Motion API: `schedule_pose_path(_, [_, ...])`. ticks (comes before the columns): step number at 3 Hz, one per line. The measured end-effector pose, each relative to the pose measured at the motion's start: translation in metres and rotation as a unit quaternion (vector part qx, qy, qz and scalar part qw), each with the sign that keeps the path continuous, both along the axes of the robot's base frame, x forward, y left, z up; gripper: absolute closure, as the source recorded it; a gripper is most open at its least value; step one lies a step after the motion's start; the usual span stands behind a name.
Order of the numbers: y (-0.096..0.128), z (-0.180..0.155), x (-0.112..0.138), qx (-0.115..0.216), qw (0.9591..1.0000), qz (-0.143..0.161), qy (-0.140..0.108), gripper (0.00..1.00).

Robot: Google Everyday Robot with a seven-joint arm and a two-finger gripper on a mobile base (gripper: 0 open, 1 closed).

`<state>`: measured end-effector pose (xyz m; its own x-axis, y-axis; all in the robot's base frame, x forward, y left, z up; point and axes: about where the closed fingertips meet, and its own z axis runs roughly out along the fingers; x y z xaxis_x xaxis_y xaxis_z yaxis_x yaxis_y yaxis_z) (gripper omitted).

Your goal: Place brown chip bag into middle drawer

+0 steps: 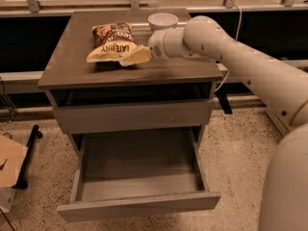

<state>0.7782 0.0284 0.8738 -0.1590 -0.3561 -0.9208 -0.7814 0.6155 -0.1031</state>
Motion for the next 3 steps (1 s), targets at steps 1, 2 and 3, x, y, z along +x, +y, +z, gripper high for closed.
schedule_pose_path(1, [0.027, -0.002, 0.018, 0.013, 0.9998, 0.017, 0.003, 0.00])
schedule_pose_path(2, [0.052, -0.012, 0.018, 0.022, 0.9987, 0.044, 0.015, 0.26])
schedule_pose_path(3, [0.055, -0.017, 0.012, 0.023, 0.9983, 0.049, 0.020, 0.50])
